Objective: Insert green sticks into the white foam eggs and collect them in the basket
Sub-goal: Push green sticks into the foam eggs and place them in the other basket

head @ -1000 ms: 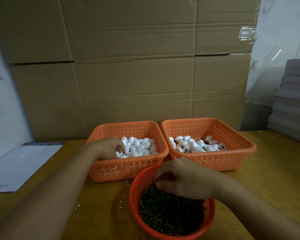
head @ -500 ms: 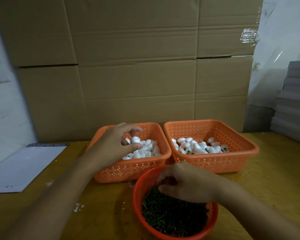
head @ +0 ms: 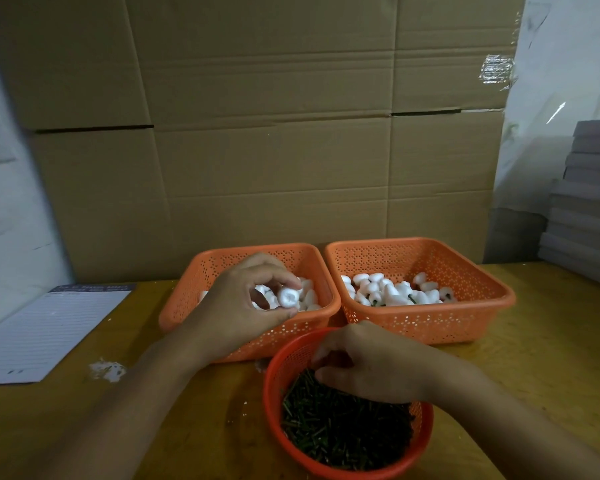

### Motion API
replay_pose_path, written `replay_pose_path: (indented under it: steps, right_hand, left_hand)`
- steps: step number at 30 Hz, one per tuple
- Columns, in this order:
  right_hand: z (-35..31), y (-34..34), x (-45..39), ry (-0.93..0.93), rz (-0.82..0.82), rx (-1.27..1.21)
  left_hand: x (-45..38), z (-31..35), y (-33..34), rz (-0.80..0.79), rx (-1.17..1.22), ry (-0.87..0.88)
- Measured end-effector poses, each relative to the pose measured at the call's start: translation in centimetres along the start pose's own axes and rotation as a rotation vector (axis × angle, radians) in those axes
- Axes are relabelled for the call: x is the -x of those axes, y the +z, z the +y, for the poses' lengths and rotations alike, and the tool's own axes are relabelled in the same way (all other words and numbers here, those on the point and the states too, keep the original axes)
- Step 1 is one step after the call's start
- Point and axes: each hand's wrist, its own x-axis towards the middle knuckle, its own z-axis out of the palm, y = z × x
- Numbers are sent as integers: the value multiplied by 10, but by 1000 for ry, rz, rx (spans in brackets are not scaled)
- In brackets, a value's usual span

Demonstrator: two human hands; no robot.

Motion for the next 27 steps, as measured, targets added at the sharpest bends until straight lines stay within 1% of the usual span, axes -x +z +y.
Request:
replay_pose_path:
  steps: [5,7,10,17,22,27]
  right_hand:
    - [-1,0,2,-5,-8,-4]
    - [-2,-1,2,-2,-12,-8]
    - [-3,-1,2,5,-17,-1]
    - [-3,-3,2,14,-16,-11]
    - [-3,-4,3,22,-29,-7]
    - [-1,-2,4,104,-120,65]
  left_hand:
    - [1,-2,1,-16,-26,8]
    - [1,-2,1,-18,-7,-32]
    - [2,-3,1,-38,80,-105]
    - [4,0,2,-54,224,-141]
    - [4,5,2,-78,383,-199]
    - [3,12,3,-87,503,-248]
